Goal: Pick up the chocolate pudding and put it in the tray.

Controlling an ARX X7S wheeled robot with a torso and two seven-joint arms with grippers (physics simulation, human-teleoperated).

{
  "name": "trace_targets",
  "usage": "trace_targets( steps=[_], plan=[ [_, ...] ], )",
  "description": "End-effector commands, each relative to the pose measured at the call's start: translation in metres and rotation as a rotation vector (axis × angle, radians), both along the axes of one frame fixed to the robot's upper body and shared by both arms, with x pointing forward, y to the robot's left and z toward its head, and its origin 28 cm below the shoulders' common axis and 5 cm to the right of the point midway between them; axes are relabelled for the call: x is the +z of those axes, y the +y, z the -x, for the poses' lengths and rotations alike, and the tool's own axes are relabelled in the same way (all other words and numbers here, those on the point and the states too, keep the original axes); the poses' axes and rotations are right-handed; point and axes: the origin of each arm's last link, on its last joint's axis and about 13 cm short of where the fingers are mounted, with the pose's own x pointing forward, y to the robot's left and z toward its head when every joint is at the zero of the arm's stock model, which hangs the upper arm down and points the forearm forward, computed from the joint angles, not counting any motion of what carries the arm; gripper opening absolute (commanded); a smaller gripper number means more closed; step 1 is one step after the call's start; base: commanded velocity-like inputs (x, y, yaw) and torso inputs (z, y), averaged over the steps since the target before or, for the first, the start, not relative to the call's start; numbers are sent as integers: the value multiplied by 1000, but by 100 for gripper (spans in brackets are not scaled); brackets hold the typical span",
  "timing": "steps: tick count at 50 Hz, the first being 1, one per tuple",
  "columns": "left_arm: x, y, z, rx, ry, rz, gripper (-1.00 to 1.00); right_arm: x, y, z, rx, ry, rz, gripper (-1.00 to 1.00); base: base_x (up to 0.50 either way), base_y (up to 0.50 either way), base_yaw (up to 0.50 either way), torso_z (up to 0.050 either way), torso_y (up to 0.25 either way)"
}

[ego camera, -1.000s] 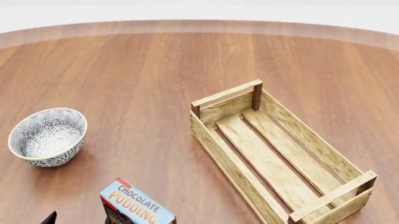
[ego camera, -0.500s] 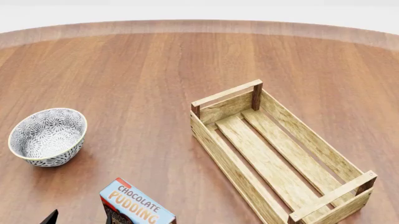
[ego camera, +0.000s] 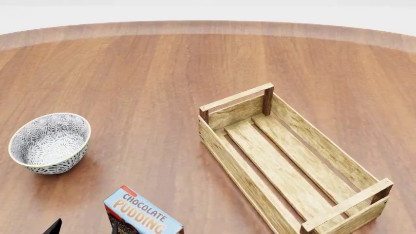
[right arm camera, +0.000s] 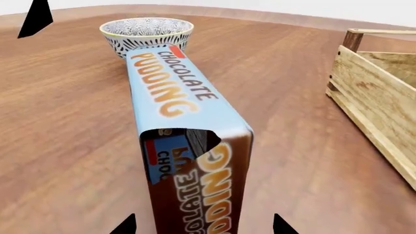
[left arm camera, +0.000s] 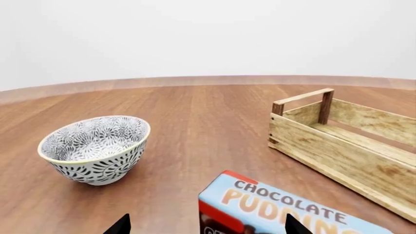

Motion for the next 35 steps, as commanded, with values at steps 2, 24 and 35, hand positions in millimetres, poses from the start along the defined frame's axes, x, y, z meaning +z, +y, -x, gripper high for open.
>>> trace_targets(
  steps=[2,24,35],
  plan=[
    [2,0,1,-1,-5,-1,100,3,0,-4,9,-5,8,100,0,0,0,0,0],
    [2,1,2,2,-8,1,100,3,6,-13,28,-11,-1,100,0,0,0,0,0],
    [2,0,2,2,-8,-1,100,4,7,-14,32,-16,5,100,0,0,0,0,0]
  ],
)
